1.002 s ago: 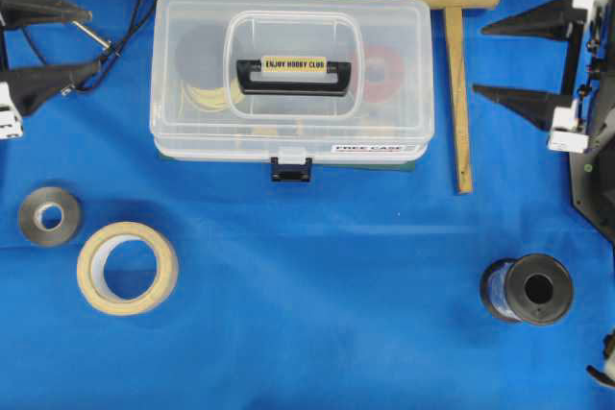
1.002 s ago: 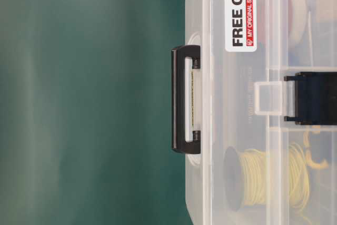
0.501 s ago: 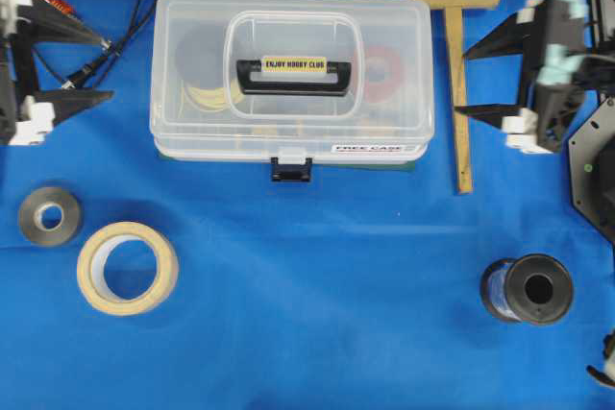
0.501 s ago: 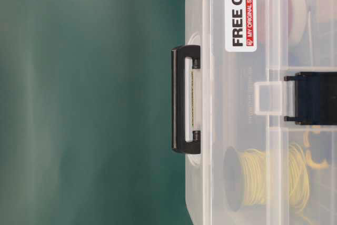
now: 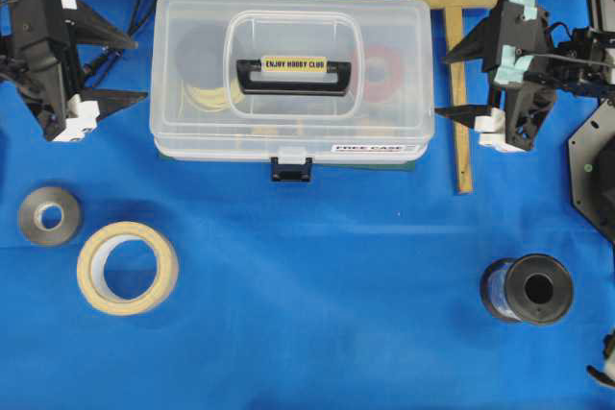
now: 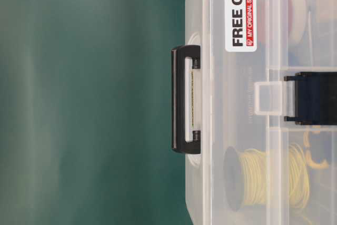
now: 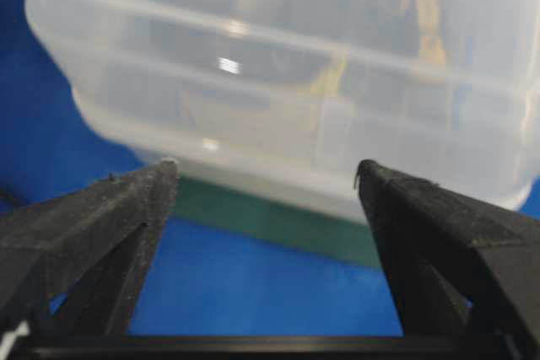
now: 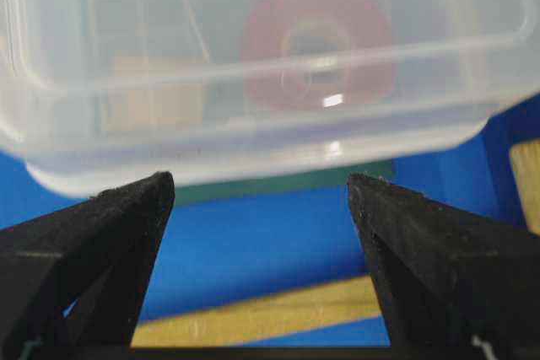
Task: Open the tool box with both arms.
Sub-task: 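Close both grippers on the lid edges of the clear tool box, then lift the lid with both grippers and swing it back away from the front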
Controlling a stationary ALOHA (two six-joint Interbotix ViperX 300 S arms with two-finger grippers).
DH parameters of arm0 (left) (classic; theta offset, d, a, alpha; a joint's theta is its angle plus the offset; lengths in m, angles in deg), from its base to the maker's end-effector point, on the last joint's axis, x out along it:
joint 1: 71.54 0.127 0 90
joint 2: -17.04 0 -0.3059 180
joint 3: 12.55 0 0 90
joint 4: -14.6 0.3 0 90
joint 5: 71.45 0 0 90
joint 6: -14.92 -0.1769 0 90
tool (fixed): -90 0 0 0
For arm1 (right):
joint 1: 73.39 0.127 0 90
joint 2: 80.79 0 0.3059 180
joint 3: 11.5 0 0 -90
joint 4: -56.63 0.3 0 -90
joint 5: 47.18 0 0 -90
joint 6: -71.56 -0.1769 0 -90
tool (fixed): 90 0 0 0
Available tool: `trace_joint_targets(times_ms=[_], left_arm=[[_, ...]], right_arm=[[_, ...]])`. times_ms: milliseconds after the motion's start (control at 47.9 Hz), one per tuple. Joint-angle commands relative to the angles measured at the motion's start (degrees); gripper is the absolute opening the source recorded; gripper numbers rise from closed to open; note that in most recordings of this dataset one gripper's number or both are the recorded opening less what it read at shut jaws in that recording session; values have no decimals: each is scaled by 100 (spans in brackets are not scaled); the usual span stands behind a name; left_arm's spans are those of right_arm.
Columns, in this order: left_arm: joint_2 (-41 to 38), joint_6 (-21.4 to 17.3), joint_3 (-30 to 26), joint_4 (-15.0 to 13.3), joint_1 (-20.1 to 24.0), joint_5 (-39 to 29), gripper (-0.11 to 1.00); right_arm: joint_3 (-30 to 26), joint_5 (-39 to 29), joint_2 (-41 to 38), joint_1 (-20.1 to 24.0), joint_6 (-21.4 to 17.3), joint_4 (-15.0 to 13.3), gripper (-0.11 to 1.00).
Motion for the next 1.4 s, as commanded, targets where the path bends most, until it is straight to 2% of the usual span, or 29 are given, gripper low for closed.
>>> trace_joint_targets(times_ms=[0, 188, 626, 1378], left_arm=[[-97, 9, -202, -18, -88, 290, 91], [-308, 18, -325, -18, -211, 571, 91], [-255, 9, -413, -18, -229, 589, 91], [606, 0, -264, -18, -220, 905, 91]], right_arm=[[-176, 185, -62, 44, 9, 0, 82], [-246, 431, -229, 132, 9, 0, 82], [-316, 589, -211, 149, 9, 0, 82], [-246, 606, 817, 88, 0, 0, 82]])
